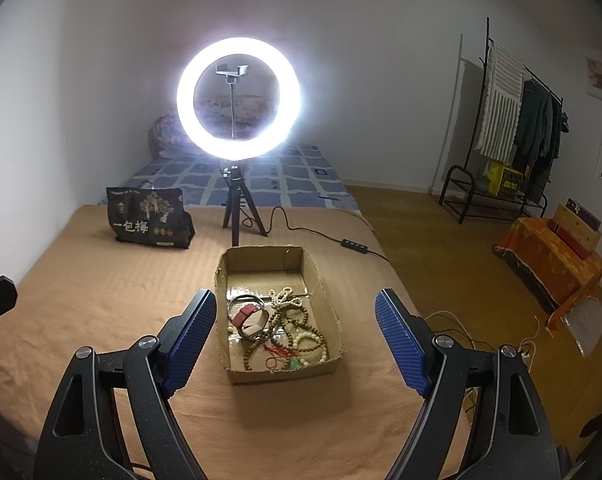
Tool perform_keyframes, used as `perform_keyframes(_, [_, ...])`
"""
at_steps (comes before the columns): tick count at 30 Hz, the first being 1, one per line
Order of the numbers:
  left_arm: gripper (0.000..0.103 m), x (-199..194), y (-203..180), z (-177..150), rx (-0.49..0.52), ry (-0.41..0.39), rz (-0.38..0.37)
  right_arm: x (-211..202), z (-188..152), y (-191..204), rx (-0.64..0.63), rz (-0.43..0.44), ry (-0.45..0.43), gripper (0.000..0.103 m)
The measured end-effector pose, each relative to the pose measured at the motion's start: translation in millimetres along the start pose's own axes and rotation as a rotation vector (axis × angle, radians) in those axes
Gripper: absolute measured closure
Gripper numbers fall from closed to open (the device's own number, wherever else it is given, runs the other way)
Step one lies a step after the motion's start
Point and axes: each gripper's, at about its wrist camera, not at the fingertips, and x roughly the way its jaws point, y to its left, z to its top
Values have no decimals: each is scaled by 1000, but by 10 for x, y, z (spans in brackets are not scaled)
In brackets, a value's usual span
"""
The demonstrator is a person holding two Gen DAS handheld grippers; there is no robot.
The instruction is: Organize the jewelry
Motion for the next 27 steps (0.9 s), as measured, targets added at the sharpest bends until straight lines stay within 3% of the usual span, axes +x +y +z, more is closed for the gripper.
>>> perform_keyframes(27, [9,-48,-28,30,6,-15,27,15,-16,-31,2,-5,10,21])
